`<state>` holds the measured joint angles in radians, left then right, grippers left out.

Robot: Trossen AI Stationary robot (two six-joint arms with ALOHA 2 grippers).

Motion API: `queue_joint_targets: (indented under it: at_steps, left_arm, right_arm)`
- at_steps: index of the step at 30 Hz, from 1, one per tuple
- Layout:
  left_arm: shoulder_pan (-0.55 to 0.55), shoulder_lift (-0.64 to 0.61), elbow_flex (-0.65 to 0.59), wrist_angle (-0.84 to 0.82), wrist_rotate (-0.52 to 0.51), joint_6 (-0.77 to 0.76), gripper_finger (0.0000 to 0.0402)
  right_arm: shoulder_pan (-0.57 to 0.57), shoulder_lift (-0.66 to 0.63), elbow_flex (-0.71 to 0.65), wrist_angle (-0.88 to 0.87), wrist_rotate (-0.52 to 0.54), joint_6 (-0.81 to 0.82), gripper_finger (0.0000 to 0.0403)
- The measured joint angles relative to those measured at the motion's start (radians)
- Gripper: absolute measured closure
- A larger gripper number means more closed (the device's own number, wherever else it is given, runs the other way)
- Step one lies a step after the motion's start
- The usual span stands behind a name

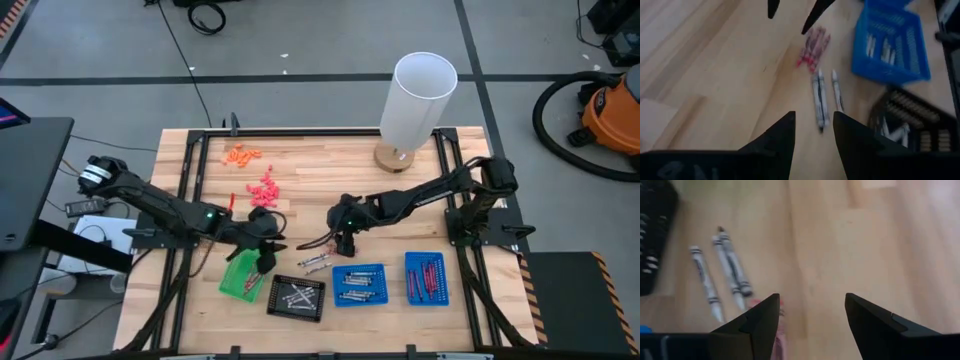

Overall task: Sort crayons
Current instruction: Put the black crayon into the left blue basket

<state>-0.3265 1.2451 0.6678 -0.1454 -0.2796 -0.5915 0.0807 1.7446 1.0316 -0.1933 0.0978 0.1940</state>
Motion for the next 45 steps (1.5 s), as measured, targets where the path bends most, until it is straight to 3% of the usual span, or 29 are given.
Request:
queue_joint_targets:
  at_steps: [7, 16, 28, 38, 45]
  left_arm:
    - [0.058, 0.181, 0.000, 0.185, 0.051, -0.008, 0.0260]
    - [0.069, 0.365, 0.045, 0.312, 0.129, -0.009, 0.0260]
    - [0.069, 0.603, 0.283, 0.162, 0.117, 0.030, 0.0260]
    - [0.070, 0.617, 0.301, 0.092, 0.075, 0.069, 0.0260]
    - [0.093, 0.615, 0.303, 0.049, 0.084, 0.213, 0.0260]
  right_arm:
    - [-0.006, -0.101, 0.092, -0.330, 0.191, 0.050, 0.0176]
    - [-0.006, -0.263, 0.147, -0.616, 0.336, 0.174, 0.0179]
    - [0.005, -0.411, 0.147, -0.647, 0.355, 0.283, 0.0179]
    - [0.024, -0.406, 0.147, -0.660, 0.355, 0.284, 0.0179]
    - [0.024, -0.406, 0.147, -0.663, 0.356, 0.285, 0.0179]
